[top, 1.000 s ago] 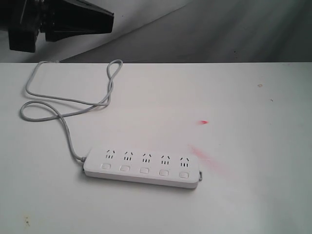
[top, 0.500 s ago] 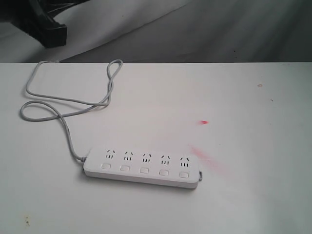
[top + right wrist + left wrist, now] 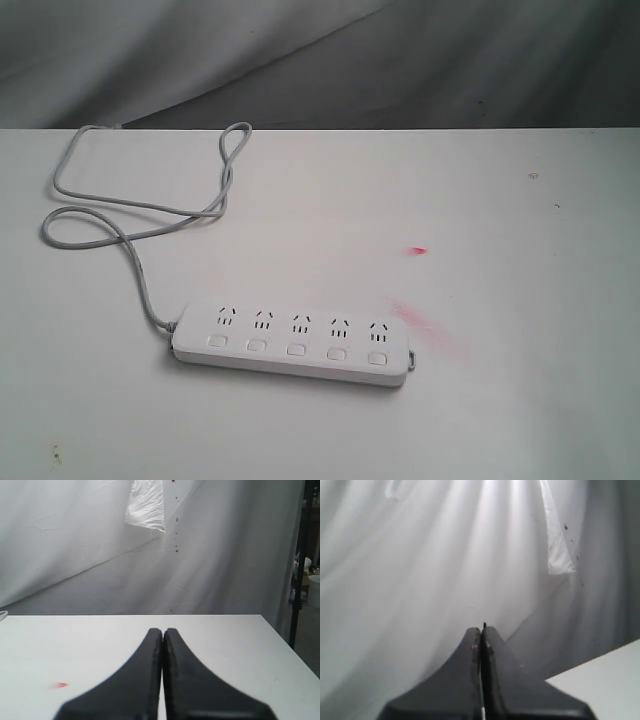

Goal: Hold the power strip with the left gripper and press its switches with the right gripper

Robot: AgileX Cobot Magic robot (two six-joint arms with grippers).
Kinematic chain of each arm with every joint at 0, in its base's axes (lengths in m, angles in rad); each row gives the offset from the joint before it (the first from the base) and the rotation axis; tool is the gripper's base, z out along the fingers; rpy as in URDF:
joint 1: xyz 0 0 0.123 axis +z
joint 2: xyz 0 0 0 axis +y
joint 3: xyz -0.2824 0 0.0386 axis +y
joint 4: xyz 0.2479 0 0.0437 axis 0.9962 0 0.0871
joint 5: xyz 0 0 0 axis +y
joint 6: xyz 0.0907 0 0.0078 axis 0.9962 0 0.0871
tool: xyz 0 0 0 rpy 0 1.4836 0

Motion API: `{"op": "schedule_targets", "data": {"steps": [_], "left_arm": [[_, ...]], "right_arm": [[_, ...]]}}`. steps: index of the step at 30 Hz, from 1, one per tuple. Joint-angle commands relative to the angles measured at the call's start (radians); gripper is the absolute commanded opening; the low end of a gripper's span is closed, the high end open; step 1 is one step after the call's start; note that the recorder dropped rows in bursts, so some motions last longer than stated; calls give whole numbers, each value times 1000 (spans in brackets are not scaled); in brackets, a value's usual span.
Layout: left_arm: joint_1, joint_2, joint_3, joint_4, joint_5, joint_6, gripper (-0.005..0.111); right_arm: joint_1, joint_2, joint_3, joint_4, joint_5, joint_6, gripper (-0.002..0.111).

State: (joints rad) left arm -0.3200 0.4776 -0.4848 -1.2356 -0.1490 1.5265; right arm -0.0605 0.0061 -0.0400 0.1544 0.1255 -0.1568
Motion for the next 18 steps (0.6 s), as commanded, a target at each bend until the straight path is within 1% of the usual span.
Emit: {"op": "schedule_targets", "data": {"steps": [1,5,7,8,10,12,14,16,18], "left_arm": [[-4,-161,79,-15,-38,-9,1],[-4,-212,109,-13,-14,-16,1],[-4,-212,126,56,10,-108,1],[-4,-212,141,155,21,-218,1],[-4,-210,179,448,21,-492,1],[-4,-210,229,702,17,-805,1],[-4,-210,277,808,17,-984,1],[-4,-210,327,853,17,-1031,1],[-4,-210,379,857,17,-1031,1]], "right_arm": [[-8,-6,5,-6,-8,0,0],[-8,-6,5,-6,-8,0,0],[-8,-6,5,-6,-8,0,0],[-8,-6,5,-6,-8,0,0],[-8,-6,5,-6,-8,0,0],[-8,-6,5,-6,-8,0,0],[-8,-6,5,-6,-8,0,0],[-8,-6,5,-6,-8,0,0],[-8,-6,5,-6,-8,0,0]]}}
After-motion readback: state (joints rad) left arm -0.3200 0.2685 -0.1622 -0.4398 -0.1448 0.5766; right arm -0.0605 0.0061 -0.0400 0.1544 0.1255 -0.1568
